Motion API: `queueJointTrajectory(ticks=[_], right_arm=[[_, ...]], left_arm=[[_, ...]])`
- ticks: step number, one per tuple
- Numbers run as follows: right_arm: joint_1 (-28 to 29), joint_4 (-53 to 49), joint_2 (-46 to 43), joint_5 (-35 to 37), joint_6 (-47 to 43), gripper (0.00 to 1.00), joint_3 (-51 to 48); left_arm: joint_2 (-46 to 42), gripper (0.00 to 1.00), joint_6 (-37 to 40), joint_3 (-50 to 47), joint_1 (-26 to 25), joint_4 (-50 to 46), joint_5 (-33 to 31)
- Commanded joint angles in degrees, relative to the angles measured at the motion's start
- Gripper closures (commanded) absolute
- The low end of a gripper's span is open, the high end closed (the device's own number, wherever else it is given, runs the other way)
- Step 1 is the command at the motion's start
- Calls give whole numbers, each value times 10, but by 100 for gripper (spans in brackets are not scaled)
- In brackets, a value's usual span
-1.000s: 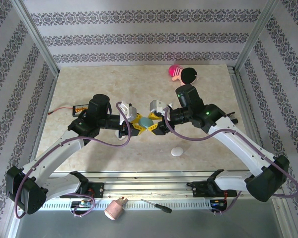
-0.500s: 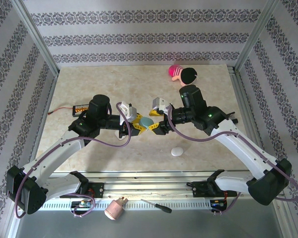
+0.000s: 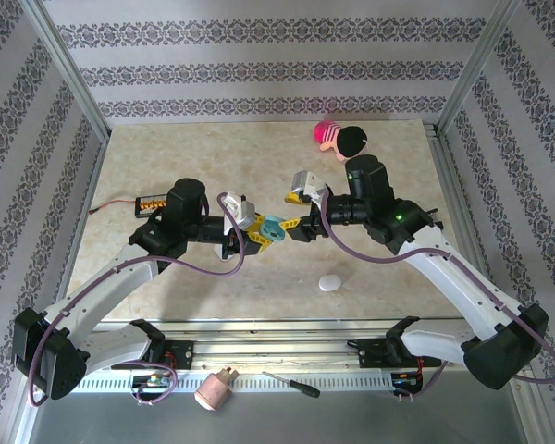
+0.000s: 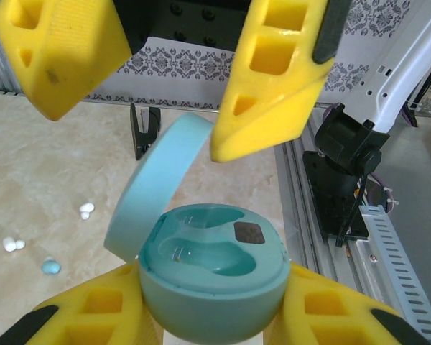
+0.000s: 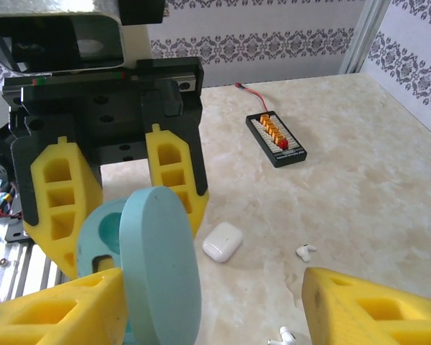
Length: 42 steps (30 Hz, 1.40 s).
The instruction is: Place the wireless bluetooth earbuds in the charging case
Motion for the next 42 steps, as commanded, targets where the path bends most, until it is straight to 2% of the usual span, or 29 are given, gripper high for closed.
queueJointTrajectory(ticks=[1,9,17,22,27,29,32,35,42], right_arm=[[-7,29,-13,10,15,35,-9],[-9,52,-22,53,42,32,-8],[-9,51,-42,-5,40,24,-20],[-15,90,-75,-42,97,19,-39],[-51,118,-102,-28,166,16,-54],[-77,138,-106,7,209,17,-66],[-121,145,-98,108,277,18,-80],[-161,102,-69,139,299,20,-72],[-179,37,34,260,328,21,-56]], left_arm=[[0,71,-4,-2,-8,30,19],[-3,71,-18,-10,-9,51,20],[7,71,-51,-33,-6,114,4],[10,71,-93,-68,-1,203,-23],[15,71,-118,-97,6,269,-49],[18,71,-122,-102,9,282,-51],[21,71,-124,-104,11,288,-54],[22,71,-124,-111,13,293,-58],[32,71,-134,-131,19,327,-65]])
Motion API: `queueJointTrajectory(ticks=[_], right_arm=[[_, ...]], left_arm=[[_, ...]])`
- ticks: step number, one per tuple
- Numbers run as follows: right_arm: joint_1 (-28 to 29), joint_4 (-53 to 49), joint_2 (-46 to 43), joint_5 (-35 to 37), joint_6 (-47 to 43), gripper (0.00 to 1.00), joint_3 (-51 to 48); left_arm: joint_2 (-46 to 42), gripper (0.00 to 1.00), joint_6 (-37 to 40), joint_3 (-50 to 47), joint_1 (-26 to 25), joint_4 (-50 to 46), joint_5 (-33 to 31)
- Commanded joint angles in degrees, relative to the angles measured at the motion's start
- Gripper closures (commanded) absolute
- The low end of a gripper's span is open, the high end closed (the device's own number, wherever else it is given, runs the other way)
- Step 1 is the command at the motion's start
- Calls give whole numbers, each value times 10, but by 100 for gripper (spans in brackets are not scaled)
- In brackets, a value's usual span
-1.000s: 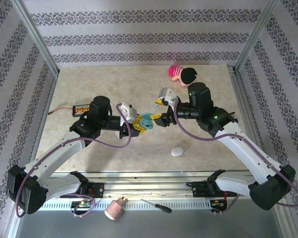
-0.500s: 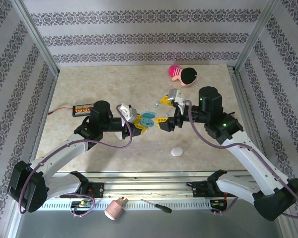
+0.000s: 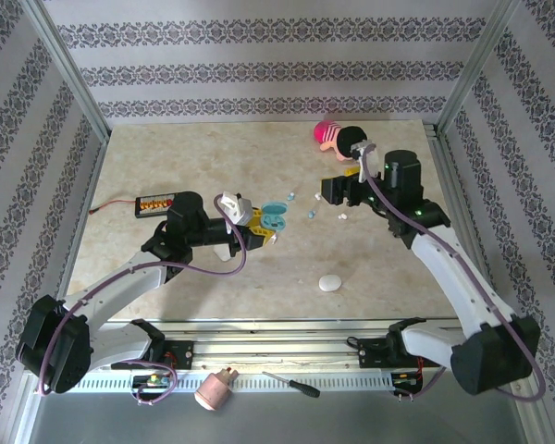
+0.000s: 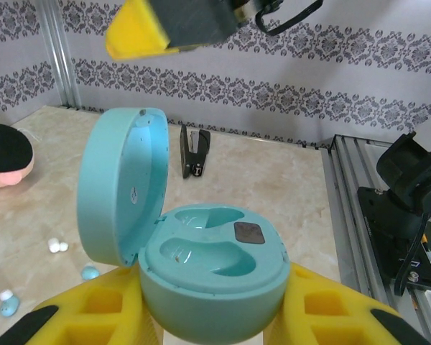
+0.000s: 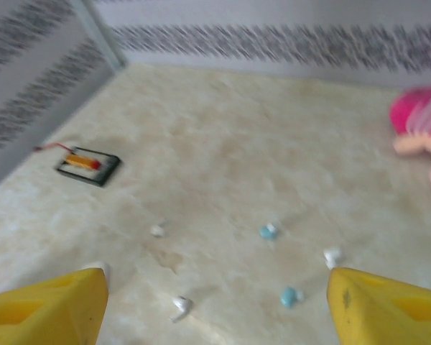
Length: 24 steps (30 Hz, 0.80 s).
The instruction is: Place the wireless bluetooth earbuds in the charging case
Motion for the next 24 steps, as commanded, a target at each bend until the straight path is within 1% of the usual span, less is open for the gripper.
queueJointTrajectory(ticks=[1,6,8,11,16,24], right_arm=[[-4,-44,48,87,34,22,16],[0,-43,135,134,67,27,25],[2,-40,171,135,74,28,32],[9,-41,222,119,76,29,49],[20,-50,313,62,63,31,100],[38,-84,448,35,53,35,201]], left_arm=[[9,71,-18,-10,12,57,-1],[19,71,-30,-27,23,89,3],[21,71,-35,-33,29,101,6],[21,71,-41,-43,38,114,12],[21,71,-49,-57,43,134,20],[23,71,-58,-68,53,154,30]])
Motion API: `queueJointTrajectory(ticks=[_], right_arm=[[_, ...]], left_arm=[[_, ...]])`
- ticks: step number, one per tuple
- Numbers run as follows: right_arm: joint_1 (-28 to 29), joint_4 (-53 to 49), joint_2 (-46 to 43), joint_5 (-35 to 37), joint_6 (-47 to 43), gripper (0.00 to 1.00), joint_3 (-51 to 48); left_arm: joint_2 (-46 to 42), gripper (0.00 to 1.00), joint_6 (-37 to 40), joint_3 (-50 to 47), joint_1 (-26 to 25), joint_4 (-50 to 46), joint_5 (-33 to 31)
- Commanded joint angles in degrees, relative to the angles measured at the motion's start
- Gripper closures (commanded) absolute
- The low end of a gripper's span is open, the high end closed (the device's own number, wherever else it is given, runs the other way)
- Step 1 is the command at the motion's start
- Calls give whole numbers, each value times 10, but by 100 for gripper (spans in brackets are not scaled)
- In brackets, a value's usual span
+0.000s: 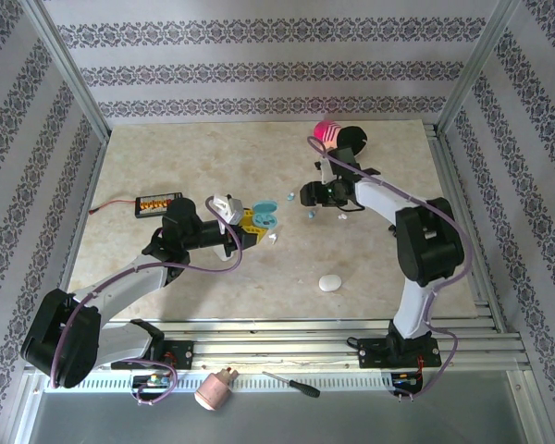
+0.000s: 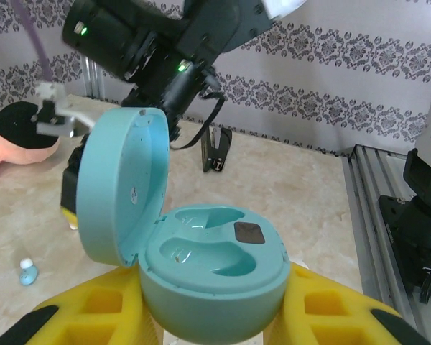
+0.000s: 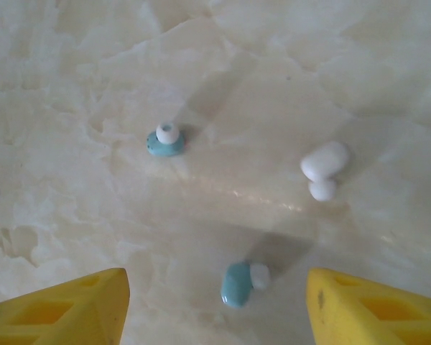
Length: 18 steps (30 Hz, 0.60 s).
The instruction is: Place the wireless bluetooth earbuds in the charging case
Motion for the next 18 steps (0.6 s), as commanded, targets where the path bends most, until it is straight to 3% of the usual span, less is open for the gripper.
queueJointTrajectory(ticks=[1,10,18], right_arm=[[9,-35,45,-22,-12,35,50],[16,-61,112,-57,-27,43,88],[12,-65,86,-55,-35,44,56]], left_arm=[[3,71,-14,-6,9,44,20],[-8,71,-18,-12,11,46,22],[-20,71,-19,-8,11,35,24]])
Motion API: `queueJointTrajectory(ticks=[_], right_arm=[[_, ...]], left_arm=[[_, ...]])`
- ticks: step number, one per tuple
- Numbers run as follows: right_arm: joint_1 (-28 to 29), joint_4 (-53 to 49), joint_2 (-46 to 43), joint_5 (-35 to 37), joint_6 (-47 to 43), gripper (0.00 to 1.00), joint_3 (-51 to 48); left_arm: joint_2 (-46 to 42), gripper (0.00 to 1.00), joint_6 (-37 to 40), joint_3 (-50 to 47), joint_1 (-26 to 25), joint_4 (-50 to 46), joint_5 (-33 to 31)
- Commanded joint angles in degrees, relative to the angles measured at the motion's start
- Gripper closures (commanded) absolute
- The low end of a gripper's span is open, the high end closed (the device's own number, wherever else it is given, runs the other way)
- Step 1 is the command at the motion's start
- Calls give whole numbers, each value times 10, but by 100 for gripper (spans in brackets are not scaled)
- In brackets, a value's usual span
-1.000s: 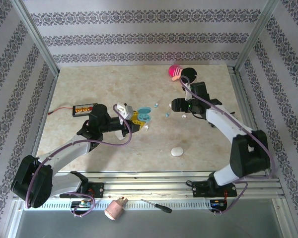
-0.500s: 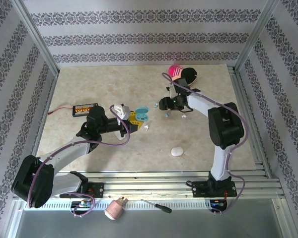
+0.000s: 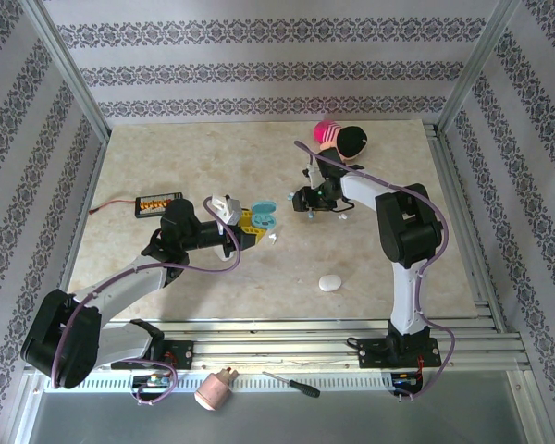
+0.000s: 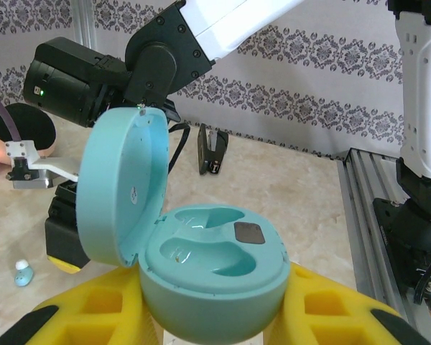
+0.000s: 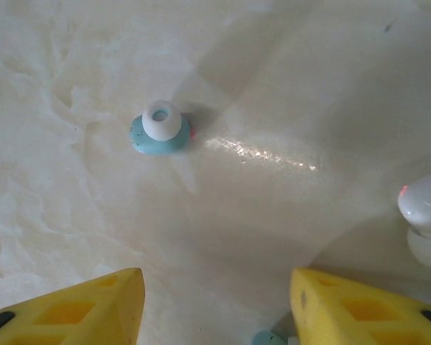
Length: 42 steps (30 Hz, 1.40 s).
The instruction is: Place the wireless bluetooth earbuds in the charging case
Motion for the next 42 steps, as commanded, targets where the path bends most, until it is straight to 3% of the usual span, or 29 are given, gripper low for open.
queueJointTrajectory(ticks=[1,24,30,42], right_arm=[[0,-18,-24,-7,-10,44,-21],[-8,5,-116,5,-35,48,-115],[10,10,-154,94,-81,45,-119],[98,-65,-121,314,-226,58,-71]], left_arm=[[-18,71,-8,2,7,19,14],[-21,71,-12,10,7,13,23],[-27,71,-15,6,7,14,17],[-87,71,-3,-17,29,-25,-4]])
